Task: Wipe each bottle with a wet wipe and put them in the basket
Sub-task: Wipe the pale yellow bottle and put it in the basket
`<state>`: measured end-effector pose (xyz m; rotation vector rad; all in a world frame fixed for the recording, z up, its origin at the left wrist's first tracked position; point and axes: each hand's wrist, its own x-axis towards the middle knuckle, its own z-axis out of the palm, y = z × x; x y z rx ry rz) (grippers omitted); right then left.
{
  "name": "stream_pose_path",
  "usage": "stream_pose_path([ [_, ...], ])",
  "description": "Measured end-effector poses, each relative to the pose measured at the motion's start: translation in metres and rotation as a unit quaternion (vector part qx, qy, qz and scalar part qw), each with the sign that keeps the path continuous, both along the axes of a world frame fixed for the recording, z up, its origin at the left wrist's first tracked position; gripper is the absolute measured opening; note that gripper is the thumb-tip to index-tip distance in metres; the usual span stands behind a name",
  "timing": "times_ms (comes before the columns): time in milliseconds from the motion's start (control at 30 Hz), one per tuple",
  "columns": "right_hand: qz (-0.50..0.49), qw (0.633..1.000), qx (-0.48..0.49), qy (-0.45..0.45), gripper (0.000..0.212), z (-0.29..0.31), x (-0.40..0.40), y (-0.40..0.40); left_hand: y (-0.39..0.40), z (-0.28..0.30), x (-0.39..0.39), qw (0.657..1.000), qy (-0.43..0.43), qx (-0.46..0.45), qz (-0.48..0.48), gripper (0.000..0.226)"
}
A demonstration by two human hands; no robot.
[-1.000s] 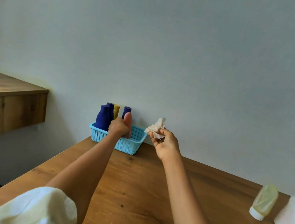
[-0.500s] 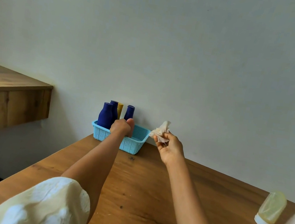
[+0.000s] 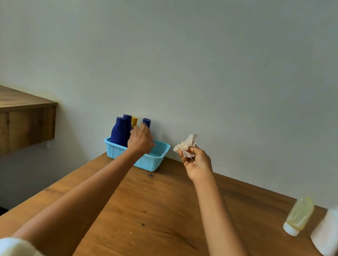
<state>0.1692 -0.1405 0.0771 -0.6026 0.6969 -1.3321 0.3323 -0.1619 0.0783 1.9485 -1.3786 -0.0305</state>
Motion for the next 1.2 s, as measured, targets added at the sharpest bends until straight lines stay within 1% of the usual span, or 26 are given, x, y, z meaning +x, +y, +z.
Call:
stream_pose_path([
  [67,-0.011,1.000,0.002,0.007,0.031,0.000,-0.005,0.008,0.010,0.002,-0.016,0.993,-0.035,-0.111,-0.030,0.039],
  [100,-0.014,1.000,0.004,0.011,0.031,0.002,-0.007,0.012,0.014,0.002,-0.025,0.985,-0.040,-0.159,-0.055,0.035],
  [133,-0.020,1.000,0.004,0.013,0.032,0.005,-0.013,0.017,0.019,0.000,-0.038,0.977,-0.026,-0.196,-0.080,0.029],
  [167,-0.026,1.000,0.000,0.016,0.032,0.009,-0.017,0.022,0.024,-0.002,-0.050,0.971,0.011,-0.216,-0.097,0.024],
  [200,-0.034,0.999,-0.007,0.021,0.032,0.014,-0.025,0.026,0.028,-0.005,-0.066,0.966,0.075,-0.220,-0.110,0.022],
  [267,-0.057,0.997,-0.019,0.038,0.034,0.028,-0.041,0.031,0.034,-0.014,-0.095,0.944,0.245,-0.188,-0.119,0.022],
  [300,-0.073,0.996,-0.026,0.046,0.035,0.036,-0.053,0.034,0.034,-0.020,-0.111,0.930,0.306,-0.161,-0.127,0.023],
  [333,-0.087,0.994,-0.034,0.052,0.036,0.043,-0.064,0.036,0.034,-0.027,-0.125,0.922,0.335,-0.130,-0.144,0.025],
  [367,-0.101,0.992,-0.040,0.061,0.036,0.049,-0.077,0.039,0.033,-0.035,-0.141,0.919,0.339,-0.092,-0.178,0.027],
  [433,-0.116,0.989,-0.048,0.077,0.036,0.056,-0.101,0.044,0.035,-0.046,-0.172,0.915,0.305,-0.017,-0.265,0.035],
  [500,-0.131,0.986,-0.048,0.090,0.035,0.057,-0.124,0.048,0.038,-0.055,-0.206,0.897,0.272,0.039,-0.346,0.045],
  [567,-0.141,0.984,-0.041,0.099,0.036,0.051,-0.143,0.050,0.041,-0.060,-0.239,0.883,0.249,0.073,-0.391,0.054],
  [700,-0.154,0.983,-0.028,0.100,0.036,0.040,-0.172,0.047,0.043,-0.068,-0.293,0.869,0.214,0.095,-0.437,0.062],
  [767,-0.161,0.982,-0.023,0.097,0.036,0.036,-0.183,0.044,0.049,-0.068,-0.312,0.868,0.208,0.082,-0.443,0.055],
  [833,-0.161,0.982,-0.017,0.100,0.035,0.033,-0.190,0.043,0.047,-0.071,-0.329,0.880,0.203,0.059,-0.425,0.042],
  [867,-0.160,0.982,-0.017,0.100,0.034,0.032,-0.192,0.041,0.047,-0.072,-0.338,0.887,0.186,0.042,-0.420,0.039],
  [933,-0.159,0.983,-0.012,0.090,0.033,0.028,-0.198,0.036,0.039,-0.079,-0.349,0.884,0.205,0.058,-0.417,0.039],
  [1033,-0.163,0.984,-0.009,0.068,0.027,0.023,-0.202,0.027,0.028,-0.085,-0.348,0.891,0.201,0.051,-0.405,0.035],
  [1133,-0.157,0.986,-0.008,0.052,0.028,0.022,-0.201,0.024,0.026,-0.091,-0.341,0.887,0.268,0.030,-0.374,0.032],
  [1200,-0.147,0.988,-0.013,0.041,0.027,0.023,-0.199,0.026,0.021,-0.092,-0.329,0.876,0.329,0.029,-0.352,0.037],
])
